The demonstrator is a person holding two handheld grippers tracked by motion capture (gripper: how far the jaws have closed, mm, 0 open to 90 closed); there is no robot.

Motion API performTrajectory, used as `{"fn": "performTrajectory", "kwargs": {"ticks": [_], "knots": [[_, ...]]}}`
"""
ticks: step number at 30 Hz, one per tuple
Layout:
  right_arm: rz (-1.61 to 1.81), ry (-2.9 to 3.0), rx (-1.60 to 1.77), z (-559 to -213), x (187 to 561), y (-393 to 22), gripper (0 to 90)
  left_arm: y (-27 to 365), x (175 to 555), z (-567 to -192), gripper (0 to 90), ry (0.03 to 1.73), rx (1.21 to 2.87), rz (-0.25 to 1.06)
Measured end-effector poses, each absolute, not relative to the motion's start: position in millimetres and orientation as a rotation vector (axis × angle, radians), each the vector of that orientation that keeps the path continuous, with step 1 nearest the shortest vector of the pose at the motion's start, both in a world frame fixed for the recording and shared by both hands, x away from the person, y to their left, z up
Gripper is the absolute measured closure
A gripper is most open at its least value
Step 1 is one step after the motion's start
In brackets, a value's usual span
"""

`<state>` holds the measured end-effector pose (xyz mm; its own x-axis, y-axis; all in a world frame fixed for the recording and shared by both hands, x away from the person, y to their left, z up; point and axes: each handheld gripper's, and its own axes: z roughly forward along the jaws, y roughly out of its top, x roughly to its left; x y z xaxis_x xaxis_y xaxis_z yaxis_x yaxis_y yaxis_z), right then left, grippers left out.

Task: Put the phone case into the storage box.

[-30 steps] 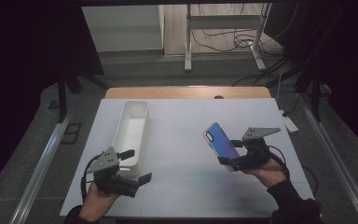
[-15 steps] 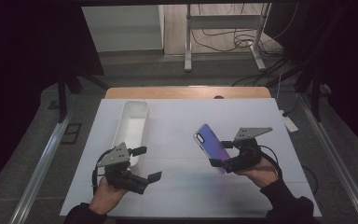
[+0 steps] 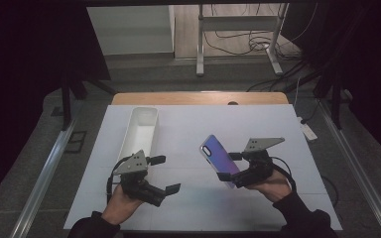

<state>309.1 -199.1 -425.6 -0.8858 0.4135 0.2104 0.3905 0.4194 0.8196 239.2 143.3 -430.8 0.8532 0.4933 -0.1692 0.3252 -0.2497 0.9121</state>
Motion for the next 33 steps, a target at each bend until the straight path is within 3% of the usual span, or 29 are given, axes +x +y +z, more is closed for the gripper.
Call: {"fn": "performTrajectory", "kwargs": {"ticks": [33], "knots": [[1.597,2.669,0.614,-422,293,-178,16.7,115,256,-431,0.0,0.505,1.858,0.043]]}}
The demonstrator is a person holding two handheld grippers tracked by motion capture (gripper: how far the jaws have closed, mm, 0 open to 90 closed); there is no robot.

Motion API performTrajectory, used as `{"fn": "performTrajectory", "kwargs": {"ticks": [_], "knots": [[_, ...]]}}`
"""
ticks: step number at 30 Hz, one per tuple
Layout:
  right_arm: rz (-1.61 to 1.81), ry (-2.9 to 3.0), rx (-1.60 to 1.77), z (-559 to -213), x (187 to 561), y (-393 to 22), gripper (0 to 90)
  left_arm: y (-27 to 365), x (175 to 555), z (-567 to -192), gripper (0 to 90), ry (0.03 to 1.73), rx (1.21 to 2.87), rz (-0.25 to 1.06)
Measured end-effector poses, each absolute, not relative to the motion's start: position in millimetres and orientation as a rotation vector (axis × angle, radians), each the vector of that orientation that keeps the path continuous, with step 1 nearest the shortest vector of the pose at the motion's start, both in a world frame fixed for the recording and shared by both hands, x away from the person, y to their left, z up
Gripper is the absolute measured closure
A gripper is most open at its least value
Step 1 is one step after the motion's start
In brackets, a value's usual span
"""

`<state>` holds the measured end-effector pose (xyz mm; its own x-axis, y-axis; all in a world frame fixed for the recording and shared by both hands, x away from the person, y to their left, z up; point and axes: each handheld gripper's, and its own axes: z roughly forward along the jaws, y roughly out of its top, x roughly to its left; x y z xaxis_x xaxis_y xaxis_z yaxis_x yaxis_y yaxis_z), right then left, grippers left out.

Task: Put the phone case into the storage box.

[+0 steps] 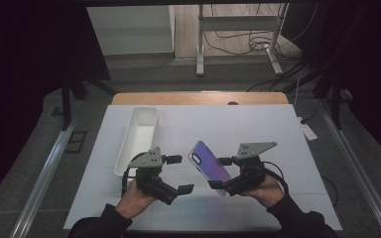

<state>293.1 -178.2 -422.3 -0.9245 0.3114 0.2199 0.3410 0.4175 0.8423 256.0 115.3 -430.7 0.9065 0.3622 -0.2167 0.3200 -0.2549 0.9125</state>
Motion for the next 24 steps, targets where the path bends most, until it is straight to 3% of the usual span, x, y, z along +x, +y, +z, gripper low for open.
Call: {"fn": "performTrajectory", "kwargs": {"ticks": [14,24], "knots": [[-1.574,-2.618,-0.57,-421.2,288.8,-174.5,16.7,104.9,260.1,-429.8,2.3,0.465,1.87,-0.024],[-1.578,-2.611,-0.545,-421.3,287.4,-173.3,16.7,109.4,260.0,-426.1,38.0,0.441,1.84,-0.078]]}}
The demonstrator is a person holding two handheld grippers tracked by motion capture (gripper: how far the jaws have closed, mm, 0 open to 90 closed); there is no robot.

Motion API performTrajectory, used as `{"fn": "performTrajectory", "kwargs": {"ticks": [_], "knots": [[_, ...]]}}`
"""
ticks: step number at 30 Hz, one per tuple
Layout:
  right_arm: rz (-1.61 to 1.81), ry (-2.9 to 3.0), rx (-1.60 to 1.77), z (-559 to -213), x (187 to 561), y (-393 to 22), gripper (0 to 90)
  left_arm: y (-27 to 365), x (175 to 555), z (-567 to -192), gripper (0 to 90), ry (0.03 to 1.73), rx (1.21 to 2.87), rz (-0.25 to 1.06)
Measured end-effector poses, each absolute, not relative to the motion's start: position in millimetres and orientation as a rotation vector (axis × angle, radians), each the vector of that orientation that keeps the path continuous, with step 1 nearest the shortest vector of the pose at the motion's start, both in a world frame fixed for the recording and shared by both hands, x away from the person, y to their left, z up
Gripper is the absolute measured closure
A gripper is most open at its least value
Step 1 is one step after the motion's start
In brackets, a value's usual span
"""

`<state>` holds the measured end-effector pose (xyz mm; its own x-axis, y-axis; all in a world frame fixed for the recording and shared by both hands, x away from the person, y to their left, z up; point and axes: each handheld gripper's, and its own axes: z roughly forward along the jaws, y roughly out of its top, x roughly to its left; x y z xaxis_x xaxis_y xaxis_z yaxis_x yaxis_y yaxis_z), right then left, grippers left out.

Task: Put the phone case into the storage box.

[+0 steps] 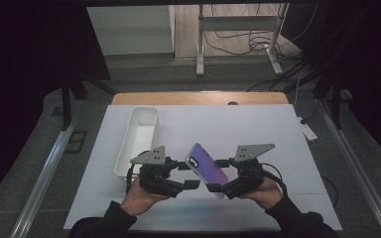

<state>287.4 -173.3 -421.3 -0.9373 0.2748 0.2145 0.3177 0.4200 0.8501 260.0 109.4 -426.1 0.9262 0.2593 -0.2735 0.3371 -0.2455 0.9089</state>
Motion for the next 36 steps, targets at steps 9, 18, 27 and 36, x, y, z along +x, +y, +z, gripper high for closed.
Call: {"fn": "performTrajectory", "kwargs": {"ticks": [9,18,27,36], "knots": [[-1.584,-2.611,-0.529,-420.6,285.9,-172.6,16.7,107.8,263.5,-428.3,58.8,0.402,1.841,-0.164],[-1.583,-2.595,-0.512,-421.0,285.8,-172.5,16.7,106.7,265.2,-429.6,74.0,0.352,1.83,-0.233],[-1.573,-2.56,-0.489,-422.5,287.0,-172.1,16.7,107.7,268.2,-431.9,81.0,0.323,1.819,-0.271],[-1.549,-2.533,-0.465,-425.2,288.4,-170.9,16.7,105.1,268.1,-432.1,84.6,0.275,1.839,-0.282]]}}
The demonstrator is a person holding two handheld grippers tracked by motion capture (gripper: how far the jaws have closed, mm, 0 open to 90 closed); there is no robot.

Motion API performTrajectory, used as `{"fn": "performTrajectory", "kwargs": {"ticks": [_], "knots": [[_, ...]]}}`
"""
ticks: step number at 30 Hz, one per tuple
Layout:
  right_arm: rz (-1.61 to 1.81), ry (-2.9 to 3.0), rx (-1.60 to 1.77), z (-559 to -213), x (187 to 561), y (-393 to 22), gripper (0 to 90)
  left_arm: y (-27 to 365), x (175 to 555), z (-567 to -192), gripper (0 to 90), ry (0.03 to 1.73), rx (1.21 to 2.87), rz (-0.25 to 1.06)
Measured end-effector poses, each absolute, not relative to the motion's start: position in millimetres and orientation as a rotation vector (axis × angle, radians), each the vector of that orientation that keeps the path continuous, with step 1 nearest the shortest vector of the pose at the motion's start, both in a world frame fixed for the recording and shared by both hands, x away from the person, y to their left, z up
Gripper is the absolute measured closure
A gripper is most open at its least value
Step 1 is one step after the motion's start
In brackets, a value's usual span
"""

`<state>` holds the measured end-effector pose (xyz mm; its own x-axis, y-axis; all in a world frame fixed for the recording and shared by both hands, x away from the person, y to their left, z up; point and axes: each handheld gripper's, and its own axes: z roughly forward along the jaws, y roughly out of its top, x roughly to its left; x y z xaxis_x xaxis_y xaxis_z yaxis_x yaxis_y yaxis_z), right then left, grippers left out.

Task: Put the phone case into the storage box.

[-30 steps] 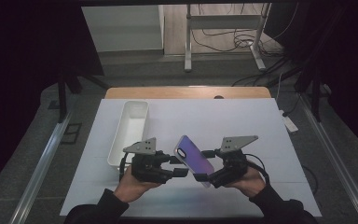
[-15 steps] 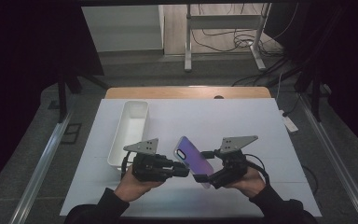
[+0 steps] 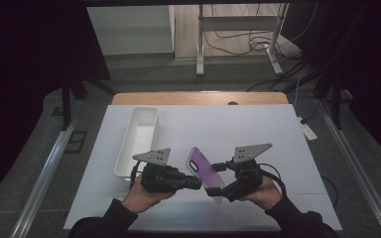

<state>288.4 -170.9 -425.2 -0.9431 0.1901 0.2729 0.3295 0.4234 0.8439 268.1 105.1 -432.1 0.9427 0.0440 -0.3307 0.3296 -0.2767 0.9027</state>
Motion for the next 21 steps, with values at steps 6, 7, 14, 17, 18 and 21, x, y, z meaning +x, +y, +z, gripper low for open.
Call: {"fn": "performTrajectory", "kwargs": {"ticks": [6,7,14,17,18,21], "knots": [[-1.533,-2.527,-0.433,-428.0,289.0,-169.3,16.3,103.7,269.6,-433.3,86.7,0.231,1.847,-0.301],[-1.527,-2.516,-0.429,-428.6,289.6,-169.2,16.2,103.4,269.8,-433.6,86.9,0.226,1.847,-0.305],[-1.506,-2.482,-0.442,-430.6,291.7,-168.9,15.0,102.4,269.3,-432.7,87.7,0.189,1.853,-0.29],[-1.497,-2.474,-0.448,-431.8,292.7,-169.0,15.5,102.0,269.0,-432.5,87.9,0.192,1.868,-0.27],[-1.494,-2.478,-0.452,-432.0,292.9,-169.4,15.5,101.9,269.3,-432.8,88.0,0.197,1.875,-0.268],[-1.494,-2.477,-0.467,-432.5,293.9,-170.5,15.5,102.4,269.8,-433.7,88.1,0.207,1.884,-0.26]]}}
